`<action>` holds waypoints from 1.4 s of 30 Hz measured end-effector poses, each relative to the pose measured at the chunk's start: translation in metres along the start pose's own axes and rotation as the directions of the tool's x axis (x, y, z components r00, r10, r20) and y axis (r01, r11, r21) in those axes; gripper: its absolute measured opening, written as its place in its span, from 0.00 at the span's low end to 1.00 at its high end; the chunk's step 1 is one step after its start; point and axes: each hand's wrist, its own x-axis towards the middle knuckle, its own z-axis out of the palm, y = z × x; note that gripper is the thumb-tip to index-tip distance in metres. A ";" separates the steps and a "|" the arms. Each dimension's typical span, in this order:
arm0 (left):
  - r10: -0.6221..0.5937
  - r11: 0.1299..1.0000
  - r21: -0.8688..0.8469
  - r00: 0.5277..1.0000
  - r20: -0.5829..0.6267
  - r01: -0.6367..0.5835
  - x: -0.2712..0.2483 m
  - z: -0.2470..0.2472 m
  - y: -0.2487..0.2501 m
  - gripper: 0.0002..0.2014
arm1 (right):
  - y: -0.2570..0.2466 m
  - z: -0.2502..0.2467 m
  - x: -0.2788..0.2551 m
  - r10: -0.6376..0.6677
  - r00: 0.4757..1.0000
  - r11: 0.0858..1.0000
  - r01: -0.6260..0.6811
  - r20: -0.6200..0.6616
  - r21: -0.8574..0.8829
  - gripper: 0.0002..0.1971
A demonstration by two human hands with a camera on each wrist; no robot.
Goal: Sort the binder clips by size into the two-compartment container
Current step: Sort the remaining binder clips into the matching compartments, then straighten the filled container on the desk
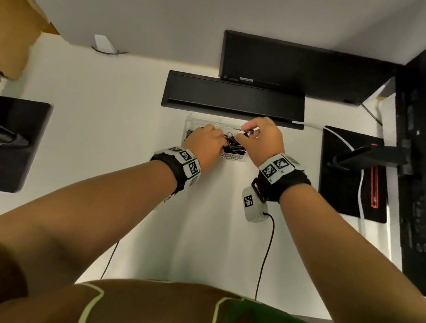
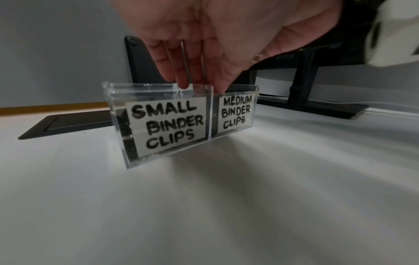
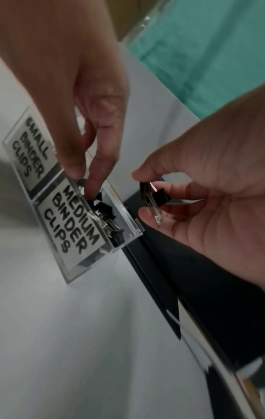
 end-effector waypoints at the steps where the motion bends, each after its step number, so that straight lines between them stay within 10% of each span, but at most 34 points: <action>1: 0.015 1.000 0.021 1.000 0.005 -0.015 -0.002 0.001 -0.001 0.17 | -0.002 0.005 0.005 -0.023 1.000 0.999 0.024 0.021 -0.046 0.09; 17: 0.009 0.998 -0.058 0.998 -0.066 -0.013 -0.005 0.001 0.002 0.23 | 0.011 0.029 0.003 -0.156 0.965 0.944 0.208 0.211 -0.254 0.13; 22: -0.113 0.981 -0.178 0.970 -0.215 0.075 -0.006 -0.014 -0.011 0.15 | 0.016 0.006 0.010 0.009 1.000 1.000 -0.009 -0.021 -0.011 0.10; 25: -0.408 0.858 -0.425 0.886 -0.221 0.289 -0.005 -0.024 -0.028 0.11 | 0.017 -0.005 0.019 0.180 0.983 0.983 -0.179 0.030 -0.050 0.15; 30: -0.640 0.553 -0.600 0.756 0.138 0.578 0.002 -0.025 -0.046 0.24 | 0.019 0.003 0.032 0.465 0.838 0.885 -0.448 0.285 -0.129 0.37; 38: -0.653 0.124 -0.906 0.721 0.232 0.404 0.007 -0.037 -0.051 0.21 | 0.018 -0.003 0.032 0.379 0.858 0.759 -0.502 0.346 0.415 0.24; 42: -0.701 0.241 -0.894 0.705 0.110 0.379 -0.003 -0.030 -0.056 0.16 | 0.024 -0.004 0.017 0.317 0.903 0.832 -0.412 0.290 0.372 0.18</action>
